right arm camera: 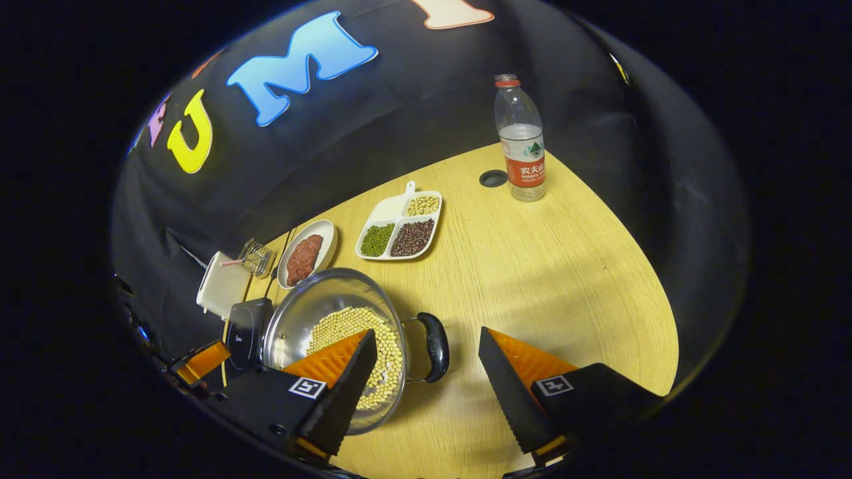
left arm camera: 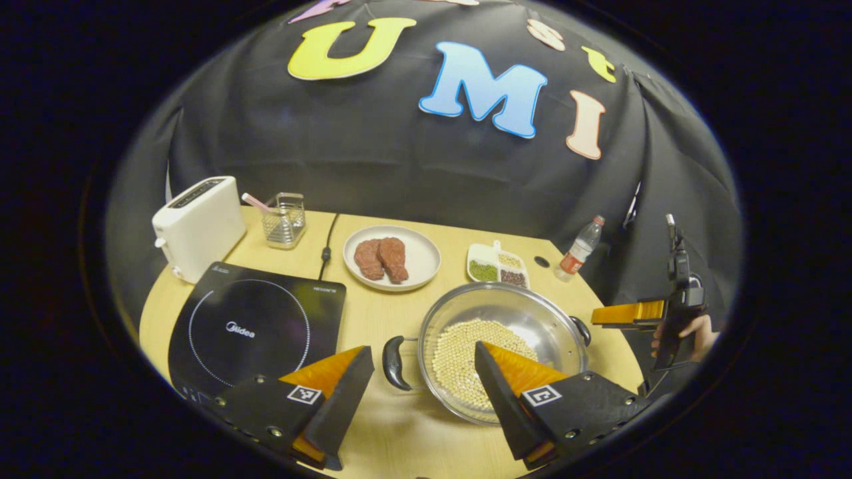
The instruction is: First push the handle of the pot to place it horizontally, then grasp the pot with both hands and set it on the induction cooktop.
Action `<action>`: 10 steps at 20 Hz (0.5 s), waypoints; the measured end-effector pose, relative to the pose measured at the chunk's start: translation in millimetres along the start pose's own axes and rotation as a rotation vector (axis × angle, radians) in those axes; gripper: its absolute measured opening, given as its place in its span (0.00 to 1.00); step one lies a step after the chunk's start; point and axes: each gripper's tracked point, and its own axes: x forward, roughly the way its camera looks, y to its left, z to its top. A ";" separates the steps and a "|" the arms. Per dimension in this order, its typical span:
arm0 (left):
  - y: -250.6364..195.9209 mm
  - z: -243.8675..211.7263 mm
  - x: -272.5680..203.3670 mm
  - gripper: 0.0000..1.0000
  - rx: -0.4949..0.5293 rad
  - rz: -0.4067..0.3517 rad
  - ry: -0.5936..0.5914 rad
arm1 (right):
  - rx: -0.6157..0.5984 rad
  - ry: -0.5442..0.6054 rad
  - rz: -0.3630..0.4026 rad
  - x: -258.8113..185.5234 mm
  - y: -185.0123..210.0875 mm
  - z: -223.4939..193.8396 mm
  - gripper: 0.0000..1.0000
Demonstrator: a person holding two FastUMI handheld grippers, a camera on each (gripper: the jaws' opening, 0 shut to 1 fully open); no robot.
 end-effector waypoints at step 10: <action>6.3 -33.6 80.5 0.89 -0.021 -0.095 0.113 | -0.052 0.061 0.038 45.1 10.4 -25.7 0.98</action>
